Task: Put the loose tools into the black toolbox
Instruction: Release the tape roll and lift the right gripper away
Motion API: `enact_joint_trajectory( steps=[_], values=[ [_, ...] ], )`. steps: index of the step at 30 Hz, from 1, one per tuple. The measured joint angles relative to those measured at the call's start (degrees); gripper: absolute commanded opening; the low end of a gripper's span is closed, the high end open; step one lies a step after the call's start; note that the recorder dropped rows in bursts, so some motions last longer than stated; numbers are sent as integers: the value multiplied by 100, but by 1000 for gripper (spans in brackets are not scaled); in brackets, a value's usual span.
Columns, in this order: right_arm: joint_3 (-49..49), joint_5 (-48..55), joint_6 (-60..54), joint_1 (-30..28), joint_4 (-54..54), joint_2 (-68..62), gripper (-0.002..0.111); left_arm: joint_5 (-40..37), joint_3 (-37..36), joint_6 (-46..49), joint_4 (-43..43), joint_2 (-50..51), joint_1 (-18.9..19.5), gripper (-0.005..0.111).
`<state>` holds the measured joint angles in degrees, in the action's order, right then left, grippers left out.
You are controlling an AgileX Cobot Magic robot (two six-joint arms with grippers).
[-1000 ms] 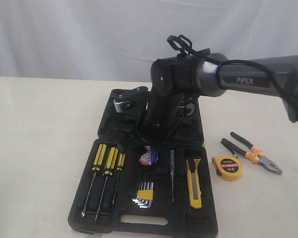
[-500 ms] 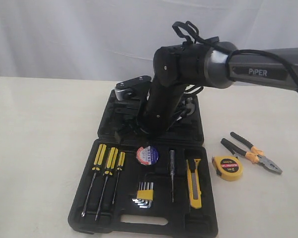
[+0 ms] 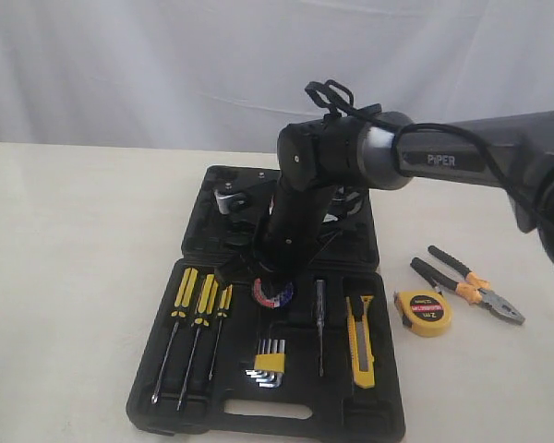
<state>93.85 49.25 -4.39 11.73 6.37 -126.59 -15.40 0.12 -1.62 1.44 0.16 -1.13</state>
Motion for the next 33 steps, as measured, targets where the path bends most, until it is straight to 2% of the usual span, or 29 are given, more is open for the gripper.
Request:
enact_joint_trajectory(
  steps=[18,27,33],
  values=[
    [0,-416,-25,0,-129,-51,-1,0,0,0,0,0,0,0],
    [2,-416,-25,0,-129,-41,-1,0,0,0,0,0,0,0],
    [2,-17,-38,0,-129,232,-1,0,0,0,0,0,0,0]
  ],
)
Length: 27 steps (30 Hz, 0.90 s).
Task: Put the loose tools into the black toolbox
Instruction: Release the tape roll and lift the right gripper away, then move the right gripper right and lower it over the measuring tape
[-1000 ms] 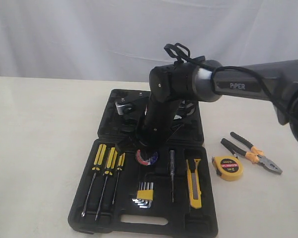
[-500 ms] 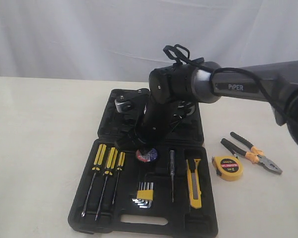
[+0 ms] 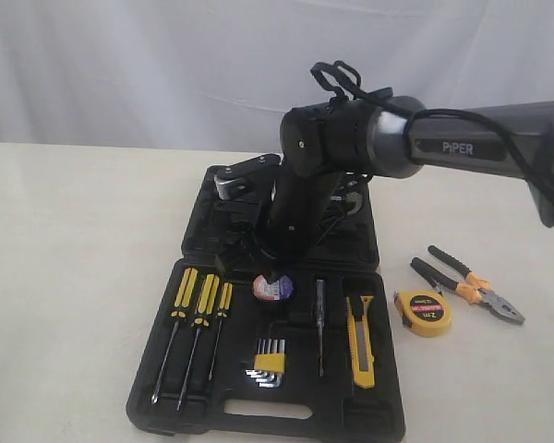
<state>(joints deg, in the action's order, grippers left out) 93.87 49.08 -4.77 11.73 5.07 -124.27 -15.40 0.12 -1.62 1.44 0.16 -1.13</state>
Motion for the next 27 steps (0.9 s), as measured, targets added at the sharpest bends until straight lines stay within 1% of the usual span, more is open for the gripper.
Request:
enact_joint_trajectory(
  steps=[9,15,22,27],
  values=[
    [0,57,0,0,0,-251,-1,0,0,0,0,0,0,0],
    [-10,150,-11,0,0,280,-1,0,0,0,0,0,0,0],
    [-10,674,2,-22,-306,963,-1,0,0,0,0,0,0,0],
    [-10,1194,2,-385,-296,1262,-1,0,0,0,23,0,0,0]
  ],
)
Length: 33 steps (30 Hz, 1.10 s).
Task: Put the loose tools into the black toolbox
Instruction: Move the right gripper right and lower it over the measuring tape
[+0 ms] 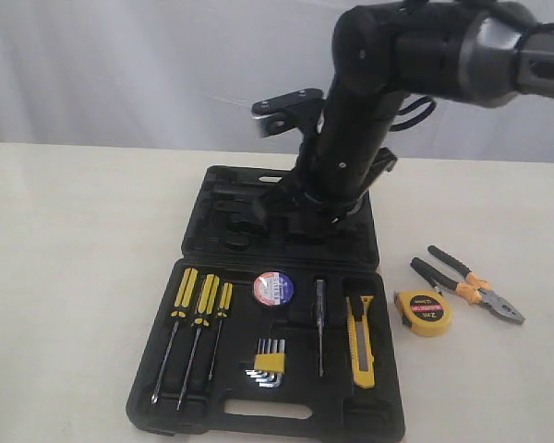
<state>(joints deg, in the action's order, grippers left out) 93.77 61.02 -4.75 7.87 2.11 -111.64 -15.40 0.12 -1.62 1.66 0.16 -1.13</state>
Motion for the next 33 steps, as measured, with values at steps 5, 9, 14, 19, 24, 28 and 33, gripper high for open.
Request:
enact_joint_trajectory(
  steps=[5,9,14,19,24,28,33],
  values=[
    [-219,228,0,-470,100,299,-1,0,0,0,10,0,0,0],
    [-822,194,29,-620,100,715,-1,0,0,0,11,0,0,0],
    [-1728,-1,259,-669,41,1321,-1,0,0,0,11,0,0,0],
    [-2639,-513,611,-669,-132,1908,-1,0,0,0,19,0,0,0],
    [-3270,-1137,971,-669,-211,2080,0,0,0,0,19,0,0,0],
    [-3389,-1433,1270,-811,-211,2080,0,0,0,0,19,0,0,0],
    [-3389,-1375,1350,-1376,-211,2080,0,0,0,0,19,0,0,0]
  ],
)
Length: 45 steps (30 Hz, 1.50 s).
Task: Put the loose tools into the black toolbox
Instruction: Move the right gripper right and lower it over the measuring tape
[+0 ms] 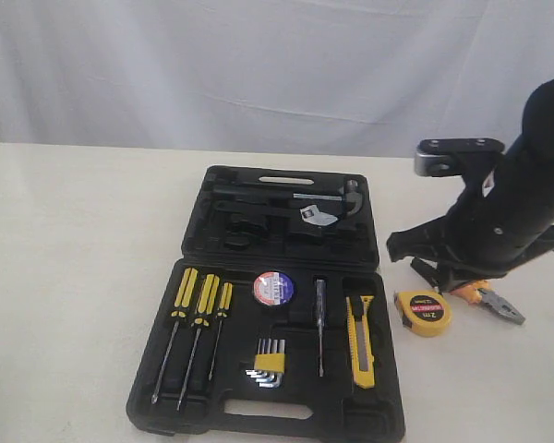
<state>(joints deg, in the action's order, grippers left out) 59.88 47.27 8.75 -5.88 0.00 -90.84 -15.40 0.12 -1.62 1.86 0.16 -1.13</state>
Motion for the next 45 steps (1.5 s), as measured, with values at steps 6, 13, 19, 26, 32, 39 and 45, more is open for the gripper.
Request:
enact_joint_trajectory(
  steps=[6,13,19,26,32,39,45],
  values=[
    [-79,9,-270,-597,62,0,0,0,0,0,0,0,0,0],
    [-79,-122,-383,-624,124,-109,0,0,0,0,0,0,0,0],
    [-79,-135,-516,-624,360,-560,50,0,0,0,0,0,0,0],
    [-79,-510,-1027,-624,718,-776,70,0,0,0,0,0,0,0],
    [-79,-1194,-1531,-624,718,-816,75,0,0,0,0,0,0,0],
    [-79,-1376,-1790,-624,718,-816,81,0,0,0,0,0,0,0],
    [-79,-1458,-1812,-624,718,-869,81,0,0,0,0,0,0,0]
  ],
)
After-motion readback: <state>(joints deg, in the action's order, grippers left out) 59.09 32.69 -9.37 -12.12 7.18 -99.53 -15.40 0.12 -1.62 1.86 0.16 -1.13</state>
